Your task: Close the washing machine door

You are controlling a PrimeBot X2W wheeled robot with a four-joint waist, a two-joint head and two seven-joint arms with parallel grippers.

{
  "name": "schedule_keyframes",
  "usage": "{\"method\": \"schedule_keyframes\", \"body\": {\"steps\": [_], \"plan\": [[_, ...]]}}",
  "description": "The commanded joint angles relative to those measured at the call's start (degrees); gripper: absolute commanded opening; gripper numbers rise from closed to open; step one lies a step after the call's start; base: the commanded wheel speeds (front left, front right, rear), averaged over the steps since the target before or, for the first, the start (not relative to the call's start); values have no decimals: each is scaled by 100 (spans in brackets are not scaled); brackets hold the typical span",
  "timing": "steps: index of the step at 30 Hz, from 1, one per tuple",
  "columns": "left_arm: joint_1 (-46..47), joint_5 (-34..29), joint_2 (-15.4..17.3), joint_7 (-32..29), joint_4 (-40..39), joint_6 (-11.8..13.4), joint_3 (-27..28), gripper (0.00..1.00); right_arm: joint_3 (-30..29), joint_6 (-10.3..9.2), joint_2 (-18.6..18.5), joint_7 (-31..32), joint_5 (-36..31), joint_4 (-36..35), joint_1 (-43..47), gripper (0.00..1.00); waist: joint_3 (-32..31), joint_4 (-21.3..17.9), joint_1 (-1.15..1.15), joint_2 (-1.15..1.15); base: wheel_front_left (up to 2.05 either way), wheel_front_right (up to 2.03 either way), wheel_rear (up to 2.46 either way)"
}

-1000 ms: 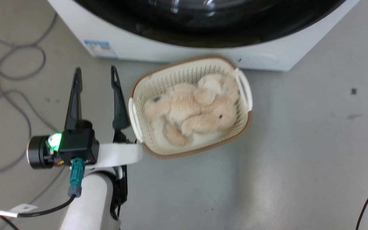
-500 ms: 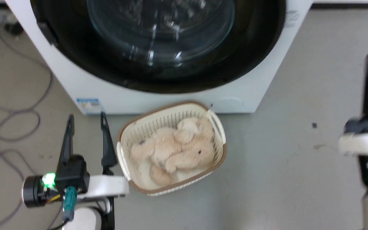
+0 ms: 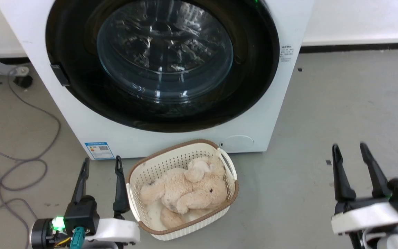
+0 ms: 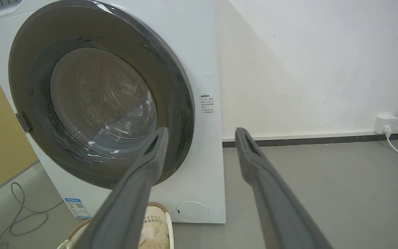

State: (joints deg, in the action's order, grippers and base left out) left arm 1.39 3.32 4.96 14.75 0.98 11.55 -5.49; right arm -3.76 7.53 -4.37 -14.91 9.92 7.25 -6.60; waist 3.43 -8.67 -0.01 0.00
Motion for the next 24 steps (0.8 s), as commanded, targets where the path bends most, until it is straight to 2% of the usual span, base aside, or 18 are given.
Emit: {"method": "schedule_keyframes", "body": {"steps": [1,9,10,24], "plan": [[-99,9,3,25,28,-49,8,100,-17,-4,52,-9,-27,-32,170,100,-85,42,1,0,0,0,0],[-245,28,-70,25,123,-199,52,100,6,-4,135,-9,-230,-372,572,100,-224,141,1,0,0,0,0],[-177,32,-65,-5,121,-184,45,0,12,0,108,1,-201,-351,519,0,-224,140,1,0,0,0,0],[-173,1,-76,-135,103,-267,88,0,49,1,110,129,-264,-382,531,0,-237,204,1,0,0,0,0]]}}
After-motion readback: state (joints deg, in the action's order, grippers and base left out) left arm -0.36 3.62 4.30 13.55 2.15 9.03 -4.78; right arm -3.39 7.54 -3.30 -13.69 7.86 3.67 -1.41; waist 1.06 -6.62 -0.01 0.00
